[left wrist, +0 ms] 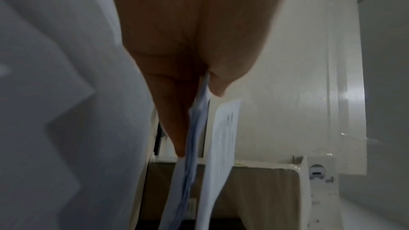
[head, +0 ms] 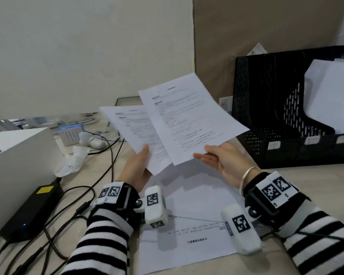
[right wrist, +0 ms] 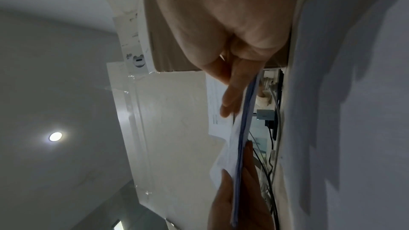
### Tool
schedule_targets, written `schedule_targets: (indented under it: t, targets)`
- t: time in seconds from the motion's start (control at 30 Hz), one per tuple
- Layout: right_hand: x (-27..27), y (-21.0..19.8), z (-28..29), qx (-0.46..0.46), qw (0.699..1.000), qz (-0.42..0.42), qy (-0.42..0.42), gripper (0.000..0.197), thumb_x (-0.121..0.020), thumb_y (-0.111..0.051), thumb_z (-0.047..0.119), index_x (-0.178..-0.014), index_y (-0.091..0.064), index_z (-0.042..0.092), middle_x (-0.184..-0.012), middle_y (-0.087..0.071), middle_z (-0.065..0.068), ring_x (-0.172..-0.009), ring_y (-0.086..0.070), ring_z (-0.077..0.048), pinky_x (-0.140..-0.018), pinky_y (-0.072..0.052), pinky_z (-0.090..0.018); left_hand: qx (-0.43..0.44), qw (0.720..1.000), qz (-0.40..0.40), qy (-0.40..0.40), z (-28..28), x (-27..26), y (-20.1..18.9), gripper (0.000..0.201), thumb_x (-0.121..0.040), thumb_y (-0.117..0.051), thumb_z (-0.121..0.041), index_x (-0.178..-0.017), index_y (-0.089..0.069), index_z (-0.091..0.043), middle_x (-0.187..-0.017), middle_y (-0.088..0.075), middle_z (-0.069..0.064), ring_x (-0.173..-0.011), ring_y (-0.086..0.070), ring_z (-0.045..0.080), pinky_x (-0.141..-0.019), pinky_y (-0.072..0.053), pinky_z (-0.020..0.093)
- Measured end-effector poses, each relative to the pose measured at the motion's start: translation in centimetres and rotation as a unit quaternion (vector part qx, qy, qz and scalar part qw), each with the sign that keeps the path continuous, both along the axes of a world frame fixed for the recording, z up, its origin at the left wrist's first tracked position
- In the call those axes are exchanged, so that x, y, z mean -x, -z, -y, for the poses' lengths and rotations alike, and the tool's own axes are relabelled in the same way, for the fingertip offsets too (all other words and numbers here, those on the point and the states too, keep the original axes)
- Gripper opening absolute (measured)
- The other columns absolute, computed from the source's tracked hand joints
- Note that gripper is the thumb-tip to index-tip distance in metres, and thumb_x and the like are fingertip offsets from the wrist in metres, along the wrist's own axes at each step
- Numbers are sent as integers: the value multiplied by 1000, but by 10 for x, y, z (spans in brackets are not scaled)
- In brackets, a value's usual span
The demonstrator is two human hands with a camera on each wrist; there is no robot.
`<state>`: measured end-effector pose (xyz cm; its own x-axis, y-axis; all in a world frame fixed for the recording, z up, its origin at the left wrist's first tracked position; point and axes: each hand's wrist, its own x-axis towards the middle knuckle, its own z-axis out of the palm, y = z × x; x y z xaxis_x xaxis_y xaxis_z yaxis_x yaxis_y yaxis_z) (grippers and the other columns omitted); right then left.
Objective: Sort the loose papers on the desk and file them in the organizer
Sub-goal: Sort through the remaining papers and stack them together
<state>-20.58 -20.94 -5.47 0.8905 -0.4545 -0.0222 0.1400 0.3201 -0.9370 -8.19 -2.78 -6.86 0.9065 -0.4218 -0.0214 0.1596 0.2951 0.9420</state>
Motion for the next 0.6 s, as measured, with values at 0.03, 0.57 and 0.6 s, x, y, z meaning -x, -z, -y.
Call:
schedule_targets:
  t: [0.03,0.57,0.6]
  targets:
    - [0,0,-2,28,999,-21,-9,13,-98,-46,2,-98,-55,-7,-94,-69,-14,-69,-74,-15,-53,-55,-14,5,1000,2,22,3,4,-1,33,-104,-38,-31,-126,-53,-13,-118,-69,5,-108,-66,23,-81,-54,35]
    - [-20,-5,28,210,961,-182,2,3,-91,-60,15,-87,-60,13,-84,-69,-4,-64,-61,-7,-51,-41,-17,-24,972,-20,-231,-16,-20,6,43,-95,-44,3,-135,-48,-10,-121,-60,10,-103,-59,31,-85,-46,38]
    - [-30,-9,30,255,945,-205,-16,2,-89,-62,13,-88,-60,14,-89,-67,-5,-70,-60,-9,-54,-44,-19,-26,967,-19,-254,-18,-20,3,43,-94,-41,5,-134,-48,-9,-119,-59,10,-101,-59,30,-84,-45,35]
